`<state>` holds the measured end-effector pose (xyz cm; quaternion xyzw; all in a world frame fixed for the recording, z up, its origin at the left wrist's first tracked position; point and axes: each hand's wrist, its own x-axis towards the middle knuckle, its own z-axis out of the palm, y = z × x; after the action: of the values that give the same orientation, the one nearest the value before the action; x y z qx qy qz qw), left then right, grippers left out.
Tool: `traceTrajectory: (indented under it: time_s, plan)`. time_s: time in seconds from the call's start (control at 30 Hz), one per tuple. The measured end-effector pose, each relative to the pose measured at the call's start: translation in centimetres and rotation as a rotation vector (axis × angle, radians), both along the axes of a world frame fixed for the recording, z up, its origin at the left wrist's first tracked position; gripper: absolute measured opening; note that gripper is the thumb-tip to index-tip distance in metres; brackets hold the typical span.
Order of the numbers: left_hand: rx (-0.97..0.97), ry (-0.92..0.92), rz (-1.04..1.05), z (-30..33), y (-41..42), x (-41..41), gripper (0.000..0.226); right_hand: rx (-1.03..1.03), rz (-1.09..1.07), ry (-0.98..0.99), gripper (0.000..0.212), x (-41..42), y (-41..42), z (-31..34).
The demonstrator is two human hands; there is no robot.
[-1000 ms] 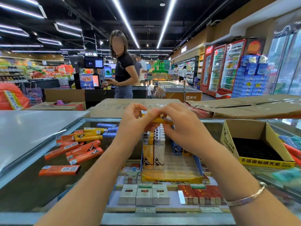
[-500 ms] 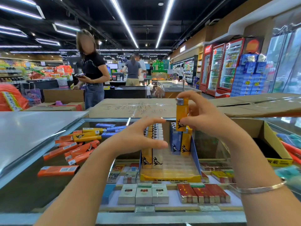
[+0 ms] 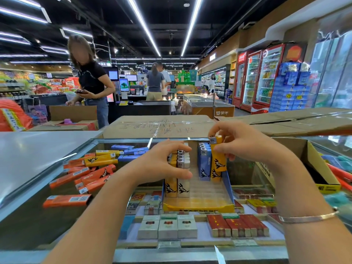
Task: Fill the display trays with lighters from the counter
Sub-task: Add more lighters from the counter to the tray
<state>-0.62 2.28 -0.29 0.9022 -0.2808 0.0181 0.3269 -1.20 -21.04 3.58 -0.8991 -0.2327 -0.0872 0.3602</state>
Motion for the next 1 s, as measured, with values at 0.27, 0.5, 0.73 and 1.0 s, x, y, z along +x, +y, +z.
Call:
traceTrajectory:
  time_s: [0.27, 0.5, 0.73, 1.0]
  plan:
    - [0.024, -0.001, 0.002, 0.1, -0.1, 0.0, 0.057, -0.213, -0.097, -0.031, 0.022, 0.3, 0.9, -0.5]
    - [0.021, 0.006, -0.004, 0.1, 0.0, 0.0, 0.058, -0.241, -0.131, -0.111, 0.025, 0.2, 0.8, -0.6]
    - [0.034, 0.009, -0.006, -0.1, 0.0, 0.3, 0.06, -0.325, -0.16, -0.125, 0.03, 0.4, 1.0, -0.9]
    - [-0.012, 0.036, -0.049, 0.2, 0.1, 0.0, 0.057, -0.334, -0.146, -0.049, 0.026, 0.9, 0.8, -1.3]
